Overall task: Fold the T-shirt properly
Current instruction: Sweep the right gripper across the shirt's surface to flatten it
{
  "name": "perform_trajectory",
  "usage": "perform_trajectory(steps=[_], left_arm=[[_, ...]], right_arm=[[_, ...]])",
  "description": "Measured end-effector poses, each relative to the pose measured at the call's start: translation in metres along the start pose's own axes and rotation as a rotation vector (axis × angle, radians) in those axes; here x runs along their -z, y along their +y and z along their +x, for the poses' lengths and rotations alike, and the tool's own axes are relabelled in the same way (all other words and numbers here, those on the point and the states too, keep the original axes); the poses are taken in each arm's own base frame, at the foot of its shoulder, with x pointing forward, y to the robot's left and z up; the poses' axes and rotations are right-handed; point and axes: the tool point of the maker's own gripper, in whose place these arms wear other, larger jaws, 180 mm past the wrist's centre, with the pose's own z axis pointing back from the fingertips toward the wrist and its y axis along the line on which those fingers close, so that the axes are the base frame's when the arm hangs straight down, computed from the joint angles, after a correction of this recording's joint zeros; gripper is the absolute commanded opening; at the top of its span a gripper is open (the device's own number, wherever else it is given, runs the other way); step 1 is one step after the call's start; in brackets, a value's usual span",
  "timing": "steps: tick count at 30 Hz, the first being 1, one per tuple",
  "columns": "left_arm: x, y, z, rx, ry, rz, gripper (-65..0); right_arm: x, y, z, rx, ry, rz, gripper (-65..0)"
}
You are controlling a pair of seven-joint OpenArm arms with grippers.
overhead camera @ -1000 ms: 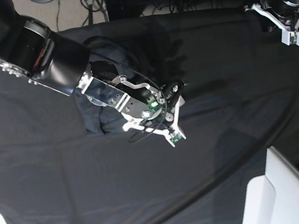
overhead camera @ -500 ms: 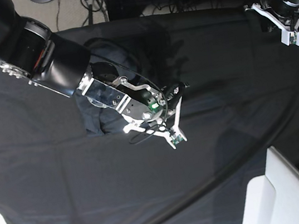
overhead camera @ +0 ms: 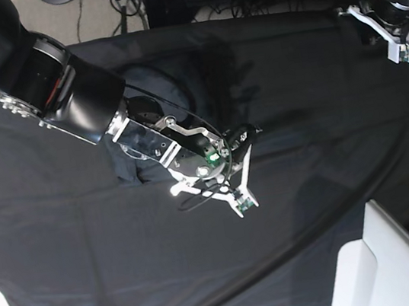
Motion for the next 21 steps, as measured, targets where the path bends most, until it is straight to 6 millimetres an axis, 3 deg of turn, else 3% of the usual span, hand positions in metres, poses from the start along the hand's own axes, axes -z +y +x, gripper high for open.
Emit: perform_trajectory(steps=[6,14,18,21], left_arm=[[0.001,-0.001,-0.002,-0.004,0.007,-0.002,-65.0],[0.003,0.001,0.004,0.000,-0.006,0.004,-65.0],[0.003,0.006,-0.002,0.035,0.032,0.033,-65.0],[0.007,-0.004,-0.003,0.072,0.048,0.012,-65.0]], right_arm=[[-0.003,-0.007,0.018,-0.008,-0.034,-0.013,-65.0],[-0.004,-0.011,0.024,-0.012,-0.043,-0.020,-65.0],[-0.004,-0.011,0.025,-0.012,-0.046,-0.021,-65.0],[-0.007,-0.014,0.027,0.043,-0.039,-0.012,-65.0]])
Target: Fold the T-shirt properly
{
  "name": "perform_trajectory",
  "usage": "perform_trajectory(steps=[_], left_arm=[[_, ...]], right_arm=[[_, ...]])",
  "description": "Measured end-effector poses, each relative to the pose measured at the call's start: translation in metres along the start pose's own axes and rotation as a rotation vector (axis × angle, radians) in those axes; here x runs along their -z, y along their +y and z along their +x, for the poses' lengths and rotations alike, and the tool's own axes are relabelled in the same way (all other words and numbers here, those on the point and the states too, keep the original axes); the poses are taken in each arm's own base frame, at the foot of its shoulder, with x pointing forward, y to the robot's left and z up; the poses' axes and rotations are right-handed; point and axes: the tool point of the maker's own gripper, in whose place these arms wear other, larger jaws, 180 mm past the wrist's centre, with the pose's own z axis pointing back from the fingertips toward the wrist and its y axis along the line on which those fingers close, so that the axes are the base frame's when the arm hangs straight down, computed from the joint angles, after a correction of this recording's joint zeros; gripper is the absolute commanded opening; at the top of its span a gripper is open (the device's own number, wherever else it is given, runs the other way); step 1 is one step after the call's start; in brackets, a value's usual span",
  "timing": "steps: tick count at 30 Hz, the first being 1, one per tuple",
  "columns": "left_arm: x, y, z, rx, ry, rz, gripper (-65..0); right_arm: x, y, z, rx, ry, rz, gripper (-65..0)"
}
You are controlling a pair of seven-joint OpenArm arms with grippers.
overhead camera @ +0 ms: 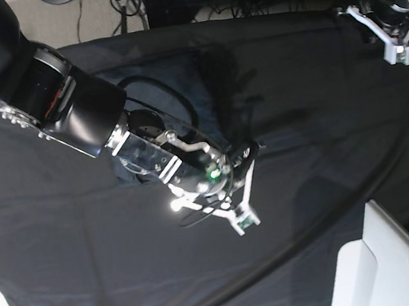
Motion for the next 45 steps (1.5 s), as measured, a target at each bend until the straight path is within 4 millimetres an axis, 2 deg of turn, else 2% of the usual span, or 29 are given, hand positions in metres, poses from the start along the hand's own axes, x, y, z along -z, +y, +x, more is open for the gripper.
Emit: perform_trajectory(steps=[2,5,7,10,11,12,14,16,18,20,22,27,30,32,36,39,41,43,45], left_arm=[[0.003,-0.012,0.004,0.006,-0.014,-0.031,-65.0],[0.000,-0.023,0.010,0.042,-0.026,-0.055,-65.0],[-0.002,-0.030,0.014,0.070,-0.031,-0.066,-65.0],[-0.004,-0.049,0.022,0.113,-0.051,-0.106,-65.0],[-0.005,-0.056,0.023,0.125,-0.055,-0.120,-65.0],[-0.006,-0.062,0.025,0.135,-0.061,-0.139,-65.0],[-0.006,-0.073,0.025,0.157,-0.060,-0.164,-65.0],[-0.004,-0.088,0.020,0.194,-0.041,-0.201,-65.0],[-0.003,-0.115,0.010,0.229,-0.022,-0.272,-65.0],[-0.007,-0.144,0.001,0.245,-0.059,-0.358,-65.0],[-0.011,-0.160,-0.016,0.287,-0.050,-0.398,-65.0],[-0.032,-0.184,-0.104,0.430,0.115,-0.464,-65.0],[-0.043,-0.197,-0.145,0.364,0.155,-0.530,-65.0],[-0.041,-0.196,-0.163,0.331,0.186,-0.537,-65.0],[-0.024,-0.178,-0.195,0.272,0.251,-0.450,-65.0],[-0.022,-0.189,-0.215,0.246,0.263,-0.441,-65.0],[-0.018,-0.202,-0.229,0.241,0.281,-0.452,-65.0],[-0.012,-0.212,-0.245,0.233,0.306,-0.451,-65.0],[0.001,-0.212,-0.261,0.268,0.340,-0.419,-65.0]], right_arm=[[-0.015,-0.003,0.013,0.047,-0.024,0.024,-65.0],[-0.053,-0.017,0.042,0.131,-0.141,0.071,-65.0],[-0.073,-0.035,0.037,0.198,-0.181,0.070,-65.0],[-0.080,-0.052,-0.014,0.291,-0.115,0.049,-65.0],[-0.080,-0.049,-0.039,0.312,-0.069,0.055,-65.0],[-0.083,-0.048,-0.056,0.328,-0.046,0.056,-65.0],[-0.094,-0.043,-0.071,0.343,-0.045,0.073,-65.0],[-0.106,-0.048,-0.080,0.361,-0.068,0.069,-65.0],[-0.117,-0.066,-0.094,0.402,-0.101,0.025,-65.0],[-0.130,-0.090,-0.121,0.453,-0.106,-0.050,-65.0],[-0.139,-0.105,-0.152,0.491,-0.063,-0.106,-65.0],[-0.173,-0.130,-0.218,0.544,0.025,-0.202,-65.0],[-0.202,-0.152,-0.271,0.593,0.119,-0.317,-65.0],[-0.211,-0.155,-0.288,0.610,0.152,-0.341,-65.0],[-0.221,-0.144,-0.315,0.628,0.206,-0.342,-65.0],[-0.221,-0.113,-0.363,0.632,0.359,-0.310,-65.0],[-0.212,-0.092,-0.384,0.633,0.410,-0.258,-65.0],[-0.203,-0.079,-0.411,0.608,0.466,-0.253,-65.0],[-0.195,-0.069,-0.442,0.565,0.545,-0.249,-65.0]])
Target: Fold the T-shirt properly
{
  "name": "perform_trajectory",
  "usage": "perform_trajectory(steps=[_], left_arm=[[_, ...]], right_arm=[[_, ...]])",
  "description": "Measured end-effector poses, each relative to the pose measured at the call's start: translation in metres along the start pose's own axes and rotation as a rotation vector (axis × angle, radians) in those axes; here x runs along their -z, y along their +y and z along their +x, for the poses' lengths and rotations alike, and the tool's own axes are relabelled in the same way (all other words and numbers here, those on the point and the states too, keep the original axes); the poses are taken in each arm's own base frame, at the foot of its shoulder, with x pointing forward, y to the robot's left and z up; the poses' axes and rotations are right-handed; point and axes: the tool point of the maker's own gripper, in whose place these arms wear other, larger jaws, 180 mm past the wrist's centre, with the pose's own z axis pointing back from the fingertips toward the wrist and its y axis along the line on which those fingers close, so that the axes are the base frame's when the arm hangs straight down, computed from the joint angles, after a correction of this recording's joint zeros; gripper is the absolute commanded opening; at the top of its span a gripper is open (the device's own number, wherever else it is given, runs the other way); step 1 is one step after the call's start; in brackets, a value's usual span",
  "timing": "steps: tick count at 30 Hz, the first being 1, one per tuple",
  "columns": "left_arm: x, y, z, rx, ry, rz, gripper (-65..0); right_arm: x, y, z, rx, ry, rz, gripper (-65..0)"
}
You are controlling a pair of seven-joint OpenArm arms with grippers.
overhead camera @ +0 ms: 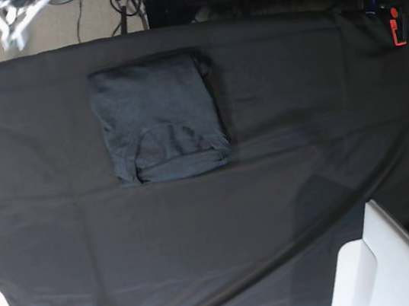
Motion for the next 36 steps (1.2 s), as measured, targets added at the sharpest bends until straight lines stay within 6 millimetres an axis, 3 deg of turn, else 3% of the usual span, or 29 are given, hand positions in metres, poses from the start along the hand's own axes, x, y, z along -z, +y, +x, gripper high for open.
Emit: perform_trajectory(steps=[3,7,9,11,14,17,21,25,30,36], left_arm=[[0.018,0.004,-0.006,0.030,-0.004,0.029,-65.0],[0.038,0.002,-0.012,0.036,-0.023,0.041,-65.0],[0.043,0.001,-0.016,0.017,-0.025,0.033,-65.0],[0.046,0.008,-0.016,0.011,-0.013,0.041,-65.0],[0.049,0.031,-0.011,0.008,0.010,0.074,-65.0],[0.054,0.050,0.012,0.011,-0.021,0.104,-65.0],[0.058,0.060,0.034,0.034,-0.052,0.110,-65.0],[0.058,0.069,0.041,0.042,-0.061,0.123,-65.0],[0.058,0.068,0.039,0.041,-0.060,0.121,-65.0],[0.058,0.068,0.040,0.041,-0.062,0.121,-65.0]], right_arm=[[0.030,-0.009,-0.033,-0.139,0.084,-0.063,-65.0],[0.071,-0.019,-0.047,-0.361,0.067,-0.152,-65.0],[0.086,-0.025,-0.065,-0.394,0.111,-0.193,-65.0],[0.098,-0.033,-0.080,-0.426,0.135,-0.231,-65.0],[0.111,-0.042,-0.083,-0.499,0.113,-0.269,-65.0],[0.117,-0.042,-0.061,-0.575,-0.013,-0.271,-65.0],[0.116,-0.028,-0.040,-0.594,-0.157,-0.233,-65.0],[0.116,-0.021,-0.043,-0.594,-0.170,-0.216,-65.0],[0.117,-0.003,-0.051,-0.585,-0.172,-0.182,-65.0],[0.116,0.002,-0.063,-0.580,-0.147,-0.172,-65.0]])
